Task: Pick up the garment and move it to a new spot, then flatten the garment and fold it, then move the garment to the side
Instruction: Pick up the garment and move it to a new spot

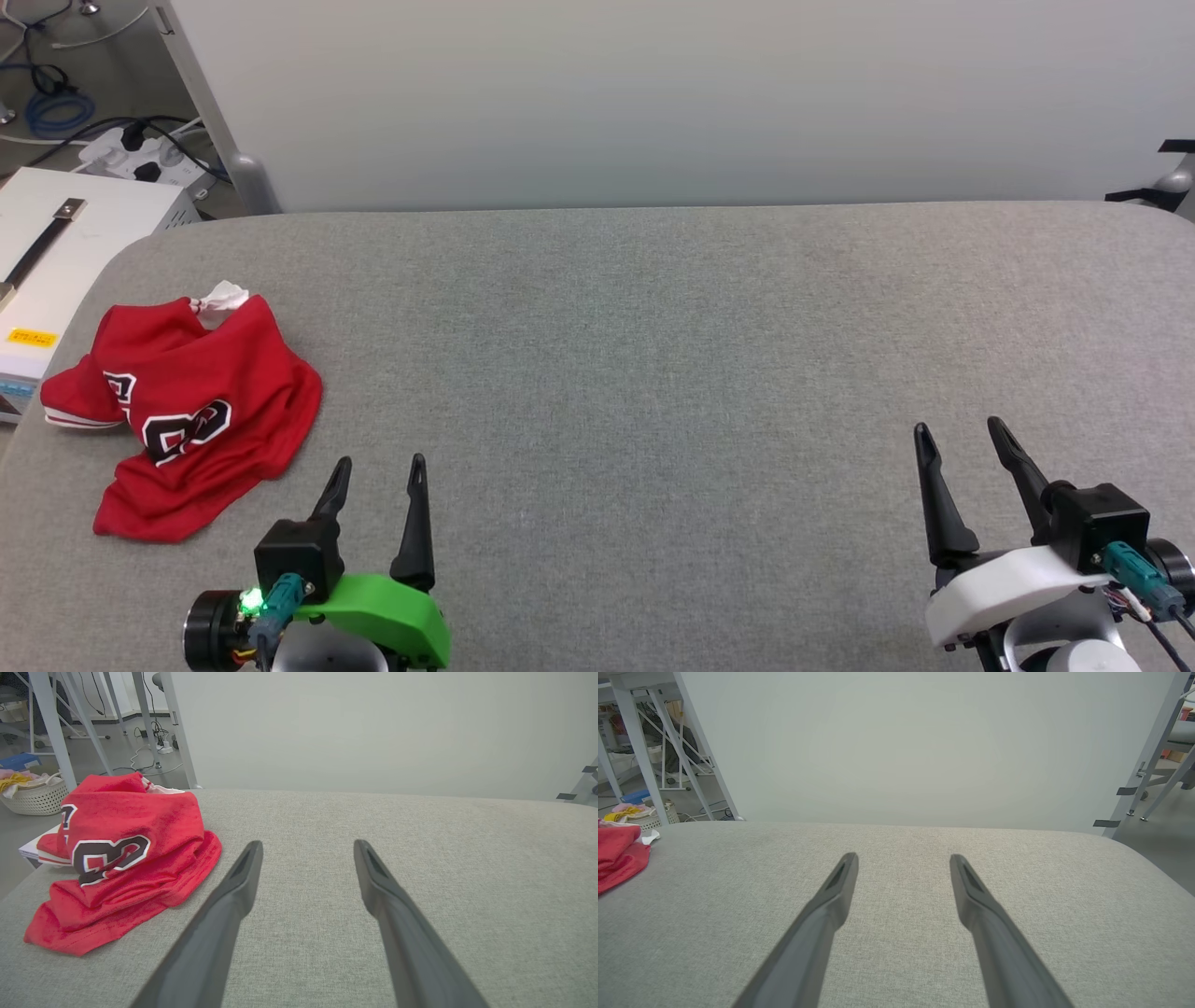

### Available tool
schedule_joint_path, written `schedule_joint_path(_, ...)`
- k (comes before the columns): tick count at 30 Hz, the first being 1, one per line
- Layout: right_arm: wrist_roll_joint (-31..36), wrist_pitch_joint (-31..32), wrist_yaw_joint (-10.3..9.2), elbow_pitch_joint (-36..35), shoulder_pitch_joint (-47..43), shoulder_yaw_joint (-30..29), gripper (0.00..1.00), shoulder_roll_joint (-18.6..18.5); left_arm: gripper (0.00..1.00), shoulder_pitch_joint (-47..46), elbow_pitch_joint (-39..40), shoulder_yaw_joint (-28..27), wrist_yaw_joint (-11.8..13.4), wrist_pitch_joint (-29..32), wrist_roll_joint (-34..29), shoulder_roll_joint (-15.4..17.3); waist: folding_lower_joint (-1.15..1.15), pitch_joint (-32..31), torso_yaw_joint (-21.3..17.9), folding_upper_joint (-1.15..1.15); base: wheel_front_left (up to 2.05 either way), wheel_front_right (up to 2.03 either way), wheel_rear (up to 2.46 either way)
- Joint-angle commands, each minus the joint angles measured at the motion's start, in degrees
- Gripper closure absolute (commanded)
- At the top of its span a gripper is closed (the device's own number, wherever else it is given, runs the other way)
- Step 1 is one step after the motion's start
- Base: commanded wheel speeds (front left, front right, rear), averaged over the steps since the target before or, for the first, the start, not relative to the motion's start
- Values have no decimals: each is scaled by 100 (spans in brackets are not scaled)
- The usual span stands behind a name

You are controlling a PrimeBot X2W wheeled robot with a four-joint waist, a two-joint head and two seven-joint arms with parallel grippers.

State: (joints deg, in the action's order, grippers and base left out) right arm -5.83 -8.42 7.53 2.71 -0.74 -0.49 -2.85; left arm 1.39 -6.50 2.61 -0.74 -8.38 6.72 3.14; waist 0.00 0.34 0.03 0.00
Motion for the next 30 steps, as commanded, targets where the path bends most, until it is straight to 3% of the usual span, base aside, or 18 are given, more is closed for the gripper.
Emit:
schedule_joint_path(1,-45,-69,-3,37,63,-10,0,-2,0,98,-23,12,-7,-65,83,-16,0,0,2,0,0,0,0)
schedule_joint_path(21,-171,-305,-3,316,104,-5,0,-2,0,108,-178,114,26,-304,245,-20,0,15,78,0,0,0,0)
schedule_joint_path(30,-107,-408,-4,427,69,220,0,-2,0,80,-241,117,53,-409,312,-22,0,45,427,0,0,0,0)
